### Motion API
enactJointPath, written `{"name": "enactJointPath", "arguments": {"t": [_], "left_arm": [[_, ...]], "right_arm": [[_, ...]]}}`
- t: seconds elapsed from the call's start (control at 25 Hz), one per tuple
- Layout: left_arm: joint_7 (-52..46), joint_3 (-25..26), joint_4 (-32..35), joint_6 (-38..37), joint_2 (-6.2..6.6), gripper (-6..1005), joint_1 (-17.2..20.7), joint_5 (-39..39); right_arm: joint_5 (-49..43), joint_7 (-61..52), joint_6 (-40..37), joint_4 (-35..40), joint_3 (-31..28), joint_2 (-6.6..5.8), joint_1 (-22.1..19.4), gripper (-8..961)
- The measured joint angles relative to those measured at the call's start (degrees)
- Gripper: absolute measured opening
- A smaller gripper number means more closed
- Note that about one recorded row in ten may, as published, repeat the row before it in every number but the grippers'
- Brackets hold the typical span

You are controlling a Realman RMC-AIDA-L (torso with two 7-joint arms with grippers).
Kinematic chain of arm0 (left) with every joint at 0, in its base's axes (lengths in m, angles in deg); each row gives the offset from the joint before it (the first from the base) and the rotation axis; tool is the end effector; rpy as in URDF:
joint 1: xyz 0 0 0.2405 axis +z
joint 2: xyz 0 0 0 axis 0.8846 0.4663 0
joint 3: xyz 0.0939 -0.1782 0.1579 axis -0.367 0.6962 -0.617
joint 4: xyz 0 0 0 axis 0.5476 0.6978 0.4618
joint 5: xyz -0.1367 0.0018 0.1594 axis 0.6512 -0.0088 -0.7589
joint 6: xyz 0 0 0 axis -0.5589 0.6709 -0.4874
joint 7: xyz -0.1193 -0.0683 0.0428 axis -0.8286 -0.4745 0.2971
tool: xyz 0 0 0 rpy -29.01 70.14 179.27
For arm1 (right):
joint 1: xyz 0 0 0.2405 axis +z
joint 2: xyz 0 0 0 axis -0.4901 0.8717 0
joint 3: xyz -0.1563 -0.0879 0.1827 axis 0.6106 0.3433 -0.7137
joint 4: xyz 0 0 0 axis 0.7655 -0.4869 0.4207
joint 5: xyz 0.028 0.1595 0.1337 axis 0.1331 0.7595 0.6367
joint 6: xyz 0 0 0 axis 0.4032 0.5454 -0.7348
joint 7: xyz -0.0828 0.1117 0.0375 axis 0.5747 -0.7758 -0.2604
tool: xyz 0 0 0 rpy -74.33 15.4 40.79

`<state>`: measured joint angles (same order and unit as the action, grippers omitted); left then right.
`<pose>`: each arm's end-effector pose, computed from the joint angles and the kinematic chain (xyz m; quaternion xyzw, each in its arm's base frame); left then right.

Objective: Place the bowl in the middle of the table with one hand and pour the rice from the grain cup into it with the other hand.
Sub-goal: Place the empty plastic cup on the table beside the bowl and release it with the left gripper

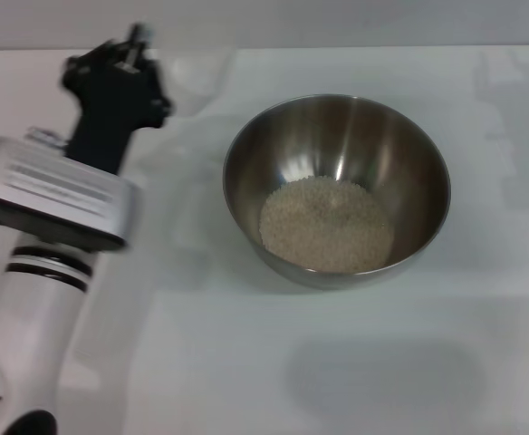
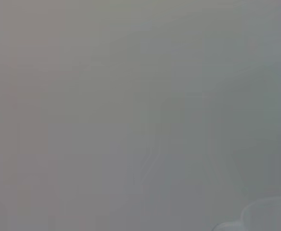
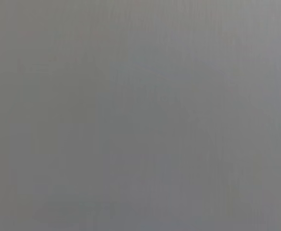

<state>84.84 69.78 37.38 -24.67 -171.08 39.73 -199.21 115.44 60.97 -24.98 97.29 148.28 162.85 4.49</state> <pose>-0.2160 0.3252 -0.0650 -0.7180 -0.0263 -0.2279 0.6572 0.2574 0.3925 0.0352 -0.6245 0.0910 0.3546 0.6900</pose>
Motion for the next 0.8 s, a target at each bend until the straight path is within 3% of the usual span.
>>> {"name": "enactJointPath", "arguments": {"t": [0.04, 0.2, 0.4, 0.8], "left_arm": [[0.0, 0.0, 0.0, 0.0, 0.0, 118, 0.0, 0.0], [-16.47, 2.0, 5.09, 5.5, 0.04, 122, -0.86, 5.56], [-25.01, 2.94, 8.39, 10.31, -0.04, 128, -0.79, 7.21], [-27.41, 2.95, 9.18, 17.84, -0.01, 138, -1.11, 7.62]], "right_arm": [[0.0, 0.0, 0.0, 0.0, 0.0, 0.0, 0.0, 520], [0.0, 0.0, 0.01, 0.03, 0.18, 0.0, 0.0, 522], [0.0, 0.0, 0.01, 0.03, 0.1, 0.06, -0.09, 523], [0.01, 0.0, 0.01, -0.03, 0.07, 0.09, -0.02, 527]]}}
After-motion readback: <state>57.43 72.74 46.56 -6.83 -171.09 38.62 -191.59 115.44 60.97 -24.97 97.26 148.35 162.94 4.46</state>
